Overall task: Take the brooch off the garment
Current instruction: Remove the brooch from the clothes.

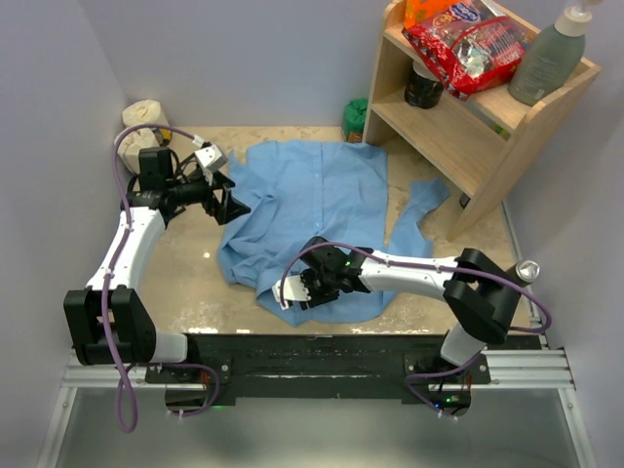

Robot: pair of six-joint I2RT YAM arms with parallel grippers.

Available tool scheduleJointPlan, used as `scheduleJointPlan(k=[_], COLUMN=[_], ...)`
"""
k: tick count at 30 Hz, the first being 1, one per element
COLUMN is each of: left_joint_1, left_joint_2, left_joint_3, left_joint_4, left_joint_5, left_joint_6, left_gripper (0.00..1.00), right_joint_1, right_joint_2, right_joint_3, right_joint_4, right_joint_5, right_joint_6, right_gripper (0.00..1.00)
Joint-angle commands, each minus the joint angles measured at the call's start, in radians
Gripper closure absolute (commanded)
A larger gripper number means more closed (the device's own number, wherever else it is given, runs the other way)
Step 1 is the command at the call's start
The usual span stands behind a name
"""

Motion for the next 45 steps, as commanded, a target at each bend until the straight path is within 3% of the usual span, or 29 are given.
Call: scheduleJointPlan(k=[1,4,9,18,27,41,45], left_joint_1=[-0.006,-0.006,-0.006,-0.006,-0.008,-0.008,-0.006], left_joint_2=[-0.038,-0.039,-0.05,-0.068,-0.068,-0.075,-0.075], left_joint_3=[-0.005,-0.005,-0.012,-0.028,-0.027,-0.036,-0.038], left_joint_4=[0.025,0.026,0.028,0.043,0.054,0.063,0.066], left_joint_5=[0.023,0.02,0.019,0.01,0.011,0.007,0.008], left_joint_6=[-0.015,-0.015,-0.014,-0.014,-0.027,-0.035,-0.037], left_gripper=[0.0,0.01,0.01,0.01,0.01,0.0,0.01], right_joint_1=[-0.001,-0.001,-0.003,-0.093,-0.104,-0.106,-0.106], right_joint_2=[0.013,0.049,0.112,0.046,0.126,0.149,0.178], right_joint_3=[0.023,0.034,0.068,0.141,0.165,0.155,0.169], right_joint_4=[-0.043,-0.038,-0.032,-0.093,-0.146,-0.109,-0.135], right_joint_5=[-0.048,-0.051,-0.051,-0.152,-0.221,-0.183,-0.201], right_joint_6=[0.013,0.036,0.1,0.15,0.185,0.252,0.257], right_gripper=[0.58,0.53,0.54,0.53,0.52,0.49,0.43])
